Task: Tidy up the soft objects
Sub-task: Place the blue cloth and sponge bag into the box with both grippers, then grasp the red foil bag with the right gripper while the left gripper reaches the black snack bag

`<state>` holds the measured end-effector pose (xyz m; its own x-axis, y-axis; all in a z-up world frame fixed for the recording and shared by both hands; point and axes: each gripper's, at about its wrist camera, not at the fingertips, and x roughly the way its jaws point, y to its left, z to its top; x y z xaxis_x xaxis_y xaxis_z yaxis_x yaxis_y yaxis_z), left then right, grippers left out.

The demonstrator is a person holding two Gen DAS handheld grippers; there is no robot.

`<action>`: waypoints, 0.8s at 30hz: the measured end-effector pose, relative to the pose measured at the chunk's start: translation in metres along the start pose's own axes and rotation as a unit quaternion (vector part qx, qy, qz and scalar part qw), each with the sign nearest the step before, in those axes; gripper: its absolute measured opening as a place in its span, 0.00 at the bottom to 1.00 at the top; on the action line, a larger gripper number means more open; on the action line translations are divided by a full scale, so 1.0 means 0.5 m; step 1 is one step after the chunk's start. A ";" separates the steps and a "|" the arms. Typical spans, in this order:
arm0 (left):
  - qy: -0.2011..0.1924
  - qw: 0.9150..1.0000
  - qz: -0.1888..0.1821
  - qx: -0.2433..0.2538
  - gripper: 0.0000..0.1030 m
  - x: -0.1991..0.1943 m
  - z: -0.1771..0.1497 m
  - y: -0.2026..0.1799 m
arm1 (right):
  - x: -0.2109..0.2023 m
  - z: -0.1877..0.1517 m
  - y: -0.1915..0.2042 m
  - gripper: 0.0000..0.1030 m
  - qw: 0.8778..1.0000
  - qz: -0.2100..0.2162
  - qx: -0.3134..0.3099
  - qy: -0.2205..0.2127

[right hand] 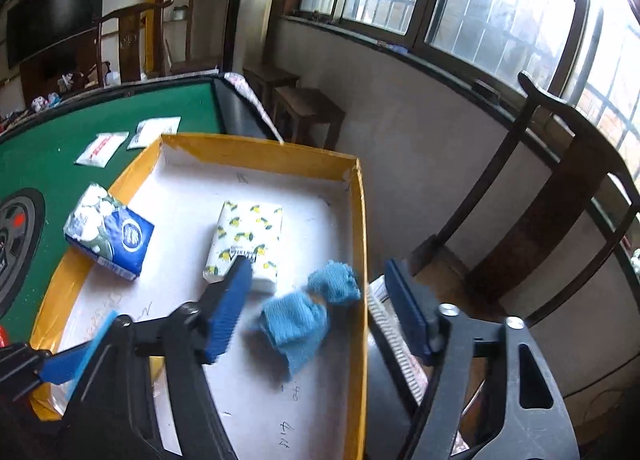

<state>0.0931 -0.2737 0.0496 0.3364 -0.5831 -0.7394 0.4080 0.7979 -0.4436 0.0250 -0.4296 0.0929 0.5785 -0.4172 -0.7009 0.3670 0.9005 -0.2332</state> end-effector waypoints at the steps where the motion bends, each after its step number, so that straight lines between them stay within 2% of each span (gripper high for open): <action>1: -0.004 1.000 0.000 0.002 0.47 -0.001 0.004 -0.003 | -0.005 0.001 -0.001 0.70 1.000 -0.002 0.002 -0.007; 3: -0.012 1.000 -0.003 0.005 0.51 -0.011 0.004 -0.003 | -0.016 0.005 -0.007 0.70 1.000 0.001 0.012 -0.019; 8: -0.042 0.999 -0.011 -0.002 0.51 -0.055 -0.002 0.002 | -0.057 0.011 -0.024 0.70 0.996 0.018 0.046 -0.073; 14: -0.104 0.994 0.017 0.010 0.51 -0.162 -0.036 0.039 | -0.110 0.009 0.004 0.70 0.987 0.067 0.035 -0.142; 17: -0.136 0.990 0.040 0.004 0.51 -0.240 -0.061 0.088 | -0.128 0.005 0.027 0.70 0.978 0.123 0.023 -0.164; 20: -0.164 0.985 0.059 -0.015 0.52 -0.315 -0.087 0.149 | -0.155 -0.002 0.044 0.70 0.958 0.213 0.022 -0.191; 22: -0.193 0.977 0.082 -0.029 0.56 -0.371 -0.109 0.199 | -0.166 -0.008 0.059 0.70 0.941 0.275 0.023 -0.195; 24: -0.228 0.964 0.129 -0.042 0.62 -0.420 -0.131 0.249 | -0.172 -0.015 0.086 0.70 0.925 0.331 0.011 -0.184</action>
<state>0.0175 -0.0420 0.1165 0.7639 -0.3538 -0.5397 0.1966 0.9242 -0.3275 -0.0144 -0.3543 0.1382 0.8892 0.2090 -0.4070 -0.1453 0.9725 0.1820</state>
